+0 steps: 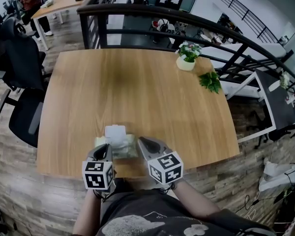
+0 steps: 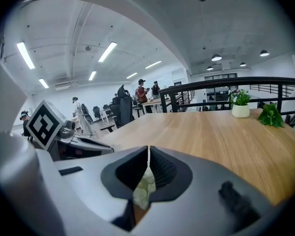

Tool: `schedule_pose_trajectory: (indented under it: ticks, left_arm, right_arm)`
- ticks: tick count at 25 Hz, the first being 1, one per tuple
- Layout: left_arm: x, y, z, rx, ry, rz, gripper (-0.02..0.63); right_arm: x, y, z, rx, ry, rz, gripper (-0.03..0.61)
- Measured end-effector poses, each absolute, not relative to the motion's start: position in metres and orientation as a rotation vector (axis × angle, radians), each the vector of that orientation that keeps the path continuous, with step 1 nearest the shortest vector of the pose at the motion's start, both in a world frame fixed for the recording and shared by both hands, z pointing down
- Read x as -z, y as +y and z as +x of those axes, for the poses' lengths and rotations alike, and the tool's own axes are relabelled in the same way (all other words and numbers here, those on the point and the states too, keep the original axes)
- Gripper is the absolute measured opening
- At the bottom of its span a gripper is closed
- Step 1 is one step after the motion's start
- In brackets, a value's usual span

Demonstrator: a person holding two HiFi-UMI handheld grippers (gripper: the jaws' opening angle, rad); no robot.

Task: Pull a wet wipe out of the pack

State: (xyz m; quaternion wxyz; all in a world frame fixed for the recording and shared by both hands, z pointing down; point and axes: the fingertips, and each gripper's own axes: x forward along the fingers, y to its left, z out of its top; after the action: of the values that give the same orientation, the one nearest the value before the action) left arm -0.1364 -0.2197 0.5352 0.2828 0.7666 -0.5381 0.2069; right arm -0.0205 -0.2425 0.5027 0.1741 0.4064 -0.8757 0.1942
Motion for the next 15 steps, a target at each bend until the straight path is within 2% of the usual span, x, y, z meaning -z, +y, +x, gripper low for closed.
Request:
schedule_pose_trajectory:
  ticks: [15]
  left_arm:
    - [-0.542,-0.219,-0.158,-0.562,-1.395,2.049,0.018]
  right_arm:
    - [-0.528,-0.242,-0.065,-0.570,-2.466,0.941,0.028]
